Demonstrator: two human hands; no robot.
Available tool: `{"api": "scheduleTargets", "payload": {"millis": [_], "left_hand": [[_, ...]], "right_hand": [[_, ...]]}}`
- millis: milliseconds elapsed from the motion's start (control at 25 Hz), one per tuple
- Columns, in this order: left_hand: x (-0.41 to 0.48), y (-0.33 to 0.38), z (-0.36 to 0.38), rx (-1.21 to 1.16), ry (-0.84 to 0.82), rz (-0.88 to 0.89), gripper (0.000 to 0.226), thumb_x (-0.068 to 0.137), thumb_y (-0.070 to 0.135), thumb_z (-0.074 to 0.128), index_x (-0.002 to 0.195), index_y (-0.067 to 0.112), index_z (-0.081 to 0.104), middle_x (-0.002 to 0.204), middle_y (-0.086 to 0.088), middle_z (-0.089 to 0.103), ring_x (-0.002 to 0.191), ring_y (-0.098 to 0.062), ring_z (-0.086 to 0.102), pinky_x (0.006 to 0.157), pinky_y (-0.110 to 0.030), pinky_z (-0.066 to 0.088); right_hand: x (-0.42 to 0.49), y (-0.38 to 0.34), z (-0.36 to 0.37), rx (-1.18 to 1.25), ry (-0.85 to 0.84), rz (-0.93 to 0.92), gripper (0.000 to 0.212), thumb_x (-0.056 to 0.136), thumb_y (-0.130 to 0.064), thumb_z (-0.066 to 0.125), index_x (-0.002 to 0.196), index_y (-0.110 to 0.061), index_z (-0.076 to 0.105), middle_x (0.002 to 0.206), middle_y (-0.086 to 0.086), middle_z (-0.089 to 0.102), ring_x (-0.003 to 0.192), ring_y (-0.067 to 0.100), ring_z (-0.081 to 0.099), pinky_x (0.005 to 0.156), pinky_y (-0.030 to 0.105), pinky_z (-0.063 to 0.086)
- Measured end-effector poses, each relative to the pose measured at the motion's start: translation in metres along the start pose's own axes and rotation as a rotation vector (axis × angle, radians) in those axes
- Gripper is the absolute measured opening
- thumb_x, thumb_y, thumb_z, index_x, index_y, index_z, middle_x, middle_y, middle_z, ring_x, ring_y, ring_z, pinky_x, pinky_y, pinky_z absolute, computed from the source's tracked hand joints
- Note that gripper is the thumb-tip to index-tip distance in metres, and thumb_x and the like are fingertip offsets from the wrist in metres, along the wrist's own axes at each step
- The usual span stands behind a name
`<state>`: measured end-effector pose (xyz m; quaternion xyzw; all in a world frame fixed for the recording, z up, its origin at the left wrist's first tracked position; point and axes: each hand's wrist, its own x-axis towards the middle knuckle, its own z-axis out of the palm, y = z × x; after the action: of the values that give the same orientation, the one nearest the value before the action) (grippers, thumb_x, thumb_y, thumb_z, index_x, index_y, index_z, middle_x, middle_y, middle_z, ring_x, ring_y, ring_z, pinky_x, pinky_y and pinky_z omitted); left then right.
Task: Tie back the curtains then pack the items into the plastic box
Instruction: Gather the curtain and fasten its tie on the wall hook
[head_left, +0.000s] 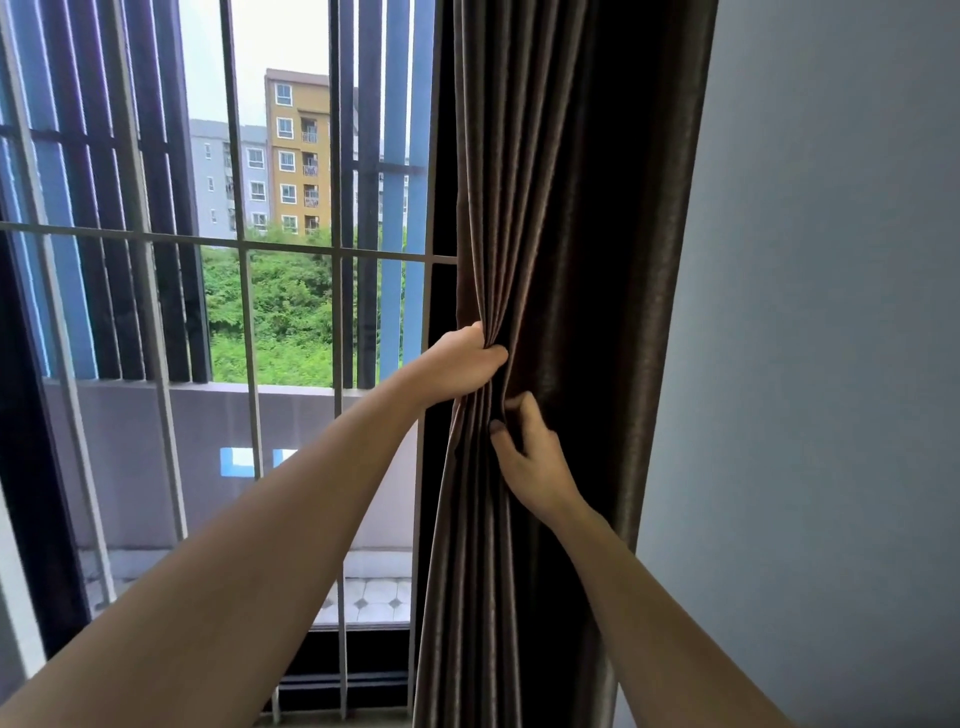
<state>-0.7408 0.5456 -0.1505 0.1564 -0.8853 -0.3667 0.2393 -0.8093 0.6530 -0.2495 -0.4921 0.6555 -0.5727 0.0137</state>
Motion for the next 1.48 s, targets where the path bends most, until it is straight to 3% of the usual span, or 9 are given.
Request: {"api": "scheduleTargets", "payload": {"millis": [200,320,440,600,800,920,1120,1320,1480], "left_hand": [[0.003,-0.002,0.006,0.139,0.132,0.060,0.025,0.083,0.034,0.058,0.094,0.011,0.057,0.093,-0.009,0.063,0.079,-0.021,0.062,0.070,-0.032,0.052],[0.005,-0.006,0.007,0.158,0.172,0.056,0.022,0.088,0.025,0.052,0.092,0.004,0.054,0.088,-0.013,0.061,0.071,-0.024,0.059,0.063,-0.033,0.049],[0.000,-0.007,0.009,0.115,0.153,0.064,0.020,0.089,0.025,0.050,0.092,0.005,0.052,0.079,-0.008,0.057,0.065,-0.020,0.054,0.059,-0.031,0.045],[-0.011,-0.004,0.015,-0.053,0.148,0.103,0.024,0.089,0.023,0.047,0.113,0.021,0.052,0.089,0.001,0.063,0.077,-0.013,0.059,0.063,-0.022,0.043],[-0.009,-0.005,0.018,-0.152,0.101,0.107,0.050,0.089,0.017,0.046,0.137,0.027,0.036,0.112,0.003,0.061,0.102,-0.014,0.058,0.083,-0.025,0.044],[-0.004,-0.006,0.015,-0.144,0.076,0.090,0.056,0.090,0.014,0.041,0.143,0.025,0.025,0.117,0.000,0.058,0.099,-0.013,0.058,0.074,-0.019,0.045],[0.001,-0.005,0.015,-0.123,0.044,0.069,0.054,0.091,0.016,0.042,0.141,0.022,0.024,0.118,-0.003,0.056,0.102,-0.018,0.058,0.079,-0.025,0.047],[-0.004,0.000,0.026,-0.053,0.130,0.056,0.056,0.073,0.036,0.065,0.120,0.020,0.039,0.100,-0.001,0.062,0.089,-0.018,0.061,0.079,-0.033,0.053],[-0.007,0.002,0.028,-0.024,0.227,0.040,0.045,0.077,0.012,0.063,0.117,0.016,0.044,0.098,-0.004,0.062,0.086,-0.020,0.062,0.070,-0.029,0.052]], "right_hand": [[-0.008,-0.002,-0.007,-0.122,-0.148,-0.027,0.025,0.094,-0.018,0.049,0.119,-0.020,0.049,0.102,-0.006,0.063,0.088,0.000,0.058,0.084,0.029,0.048],[-0.006,-0.002,-0.027,-0.503,0.448,-0.225,0.050,0.083,-0.020,0.062,0.131,-0.020,0.046,0.147,-0.001,0.038,0.137,0.011,0.030,0.118,0.040,0.012],[0.004,-0.020,-0.065,-0.268,0.787,-0.067,0.079,0.078,-0.020,0.070,0.143,-0.019,0.025,0.152,0.002,0.022,0.138,0.017,0.027,0.117,0.039,0.016],[0.029,-0.017,-0.086,-0.161,0.301,0.094,0.075,0.080,-0.002,0.062,0.142,-0.024,0.027,0.118,-0.004,0.051,0.110,0.020,0.054,0.089,0.026,0.040],[0.020,0.000,-0.044,-0.156,-0.080,0.001,0.068,0.084,0.008,0.044,0.131,-0.039,0.030,0.117,-0.011,0.052,0.109,0.008,0.051,0.100,0.027,0.043],[0.009,0.012,-0.023,-0.144,-0.199,-0.025,0.072,0.084,0.013,0.038,0.132,-0.041,0.025,0.123,-0.012,0.049,0.113,0.001,0.046,0.103,0.015,0.037],[0.009,0.022,-0.014,-0.122,-0.280,-0.029,0.082,0.081,0.013,0.038,0.127,-0.052,0.014,0.129,-0.012,0.043,0.115,-0.008,0.042,0.093,-0.002,0.030],[-0.002,0.027,0.005,0.020,-0.372,-0.053,0.090,0.070,-0.007,0.048,0.143,-0.035,0.004,0.148,-0.008,0.027,0.138,0.008,0.026,0.116,0.029,0.025],[-0.005,0.037,0.011,0.319,-0.200,0.035,0.078,0.085,-0.055,0.049,0.148,-0.024,0.013,0.151,-0.005,0.028,0.132,-0.001,0.036,0.105,0.015,0.036]]}}
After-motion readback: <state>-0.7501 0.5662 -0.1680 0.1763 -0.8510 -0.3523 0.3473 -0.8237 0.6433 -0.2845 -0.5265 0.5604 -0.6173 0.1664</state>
